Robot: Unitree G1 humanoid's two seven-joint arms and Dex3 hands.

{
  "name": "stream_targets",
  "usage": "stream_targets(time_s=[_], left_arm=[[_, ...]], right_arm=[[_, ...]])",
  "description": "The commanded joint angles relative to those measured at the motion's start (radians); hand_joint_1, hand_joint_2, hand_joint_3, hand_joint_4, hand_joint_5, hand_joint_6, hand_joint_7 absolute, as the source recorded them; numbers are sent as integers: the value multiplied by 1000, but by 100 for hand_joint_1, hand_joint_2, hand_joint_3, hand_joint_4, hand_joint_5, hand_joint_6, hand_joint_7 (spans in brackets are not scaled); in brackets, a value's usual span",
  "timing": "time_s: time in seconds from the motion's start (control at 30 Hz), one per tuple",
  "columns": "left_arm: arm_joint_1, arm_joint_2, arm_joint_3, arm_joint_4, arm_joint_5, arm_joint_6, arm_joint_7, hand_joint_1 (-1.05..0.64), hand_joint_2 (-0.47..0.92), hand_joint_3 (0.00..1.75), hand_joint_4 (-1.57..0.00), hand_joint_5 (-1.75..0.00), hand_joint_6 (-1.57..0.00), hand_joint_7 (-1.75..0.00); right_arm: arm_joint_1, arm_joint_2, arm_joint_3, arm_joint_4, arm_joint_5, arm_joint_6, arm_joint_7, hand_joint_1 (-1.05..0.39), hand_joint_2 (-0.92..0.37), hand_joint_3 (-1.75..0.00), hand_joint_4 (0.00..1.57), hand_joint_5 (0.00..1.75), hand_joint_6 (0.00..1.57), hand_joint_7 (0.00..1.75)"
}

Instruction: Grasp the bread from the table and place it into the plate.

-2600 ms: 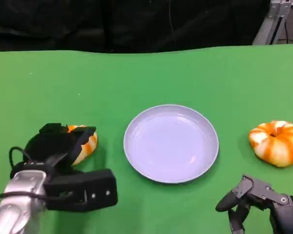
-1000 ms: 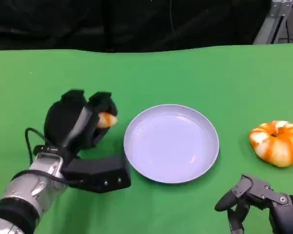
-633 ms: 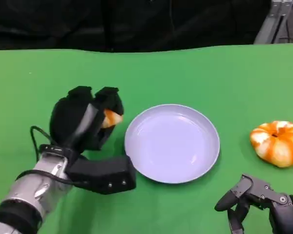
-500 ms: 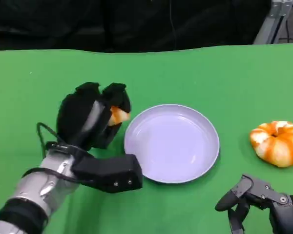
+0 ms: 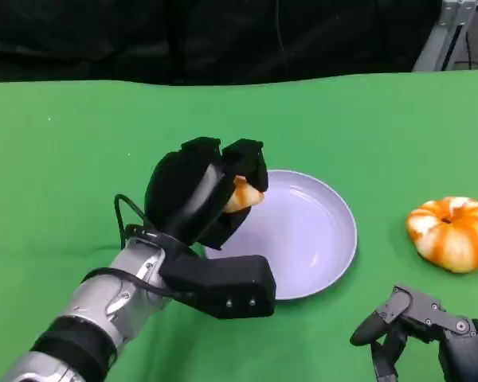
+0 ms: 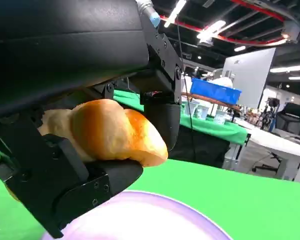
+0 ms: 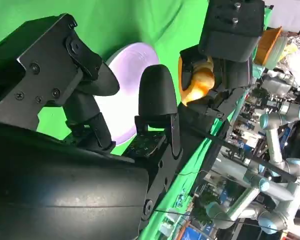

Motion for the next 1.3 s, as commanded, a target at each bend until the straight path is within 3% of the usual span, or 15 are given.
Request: stream_targets(time_s=[0.03,0.13,0.5,0.53,0.57,0.6,0.67,0.73,0.83,0.97,1.1,1.3], left_arm=[[-51,-42,-29,60,6,-11,-30,-16,27,137,-93,-175,-71,-175],[-92,-95,-65,125,20,-4,-49,-17,30,128,-92,-175,-72,-173],[-132,-132,-96,243,13,-23,-51,-15,37,115,-90,-175,-70,-175],[-137,-135,-100,246,13,-15,-74,-15,40,109,-87,-175,-71,-165],[-141,-137,-103,248,13,-9,-90,-18,47,92,-79,-171,-76,-131],[-148,-140,-111,238,18,28,-148,-19,51,84,-76,-170,-79,-117],[-156,-143,-126,214,31,91,-231,-29,75,38,-57,-106,-68,-43],[-156,-145,-140,186,40,148,-301,-39,88,18,-36,-65,-53,-12],[-151,-138,-161,147,55,201,-387,-66,92,28,-6,-40,-25,-1],[-140,-125,-164,113,40,217,-472,-87,92,46,0,-12,-9,-1],[-132,-114,-159,88,27,229,-532,-96,92,53,0,-2,-3,-1],[-92,-54,-136,-8,-4,198,-585,-97,92,56,-1,-1,-4,-2]], right_arm=[[5,-1,0,-5,-2,-3,-8,12,-31,-137,81,169,80,128],[3,2,3,-1,-5,-6,-11,12,-31,-137,81,170,80,128],[3,4,4,3,-10,-8,-12,10,-30,-138,81,174,80,127],[3,4,4,2,-9,-8,-12,10,-31,-138,81,174,80,127],[3,4,4,2,-9,-7,-12,10,-31,-138,82,174,80,127],[3,4,5,1,-10,-6,-13,10,-31,-138,82,175,80,127],[4,6,6,-1,-10,-4,-13,11,-30,-138,81,173,80,127],[5,7,6,-4,-12,1,-12,10,-30,-138,81,173,80,127],[2,6,4,-1,-13,-7,-14,11,-31,-137,81,172,81,127],[-1,6,4,2,-17,-8,-17,11,-30,-138,82,172,81,127],[-2,4,4,1,-15,-5,-16,11,-30,-138,82,172,81,127],[-9,3,3,14,-15,-15,-19,12,-30,-138,82,171,81,126]])
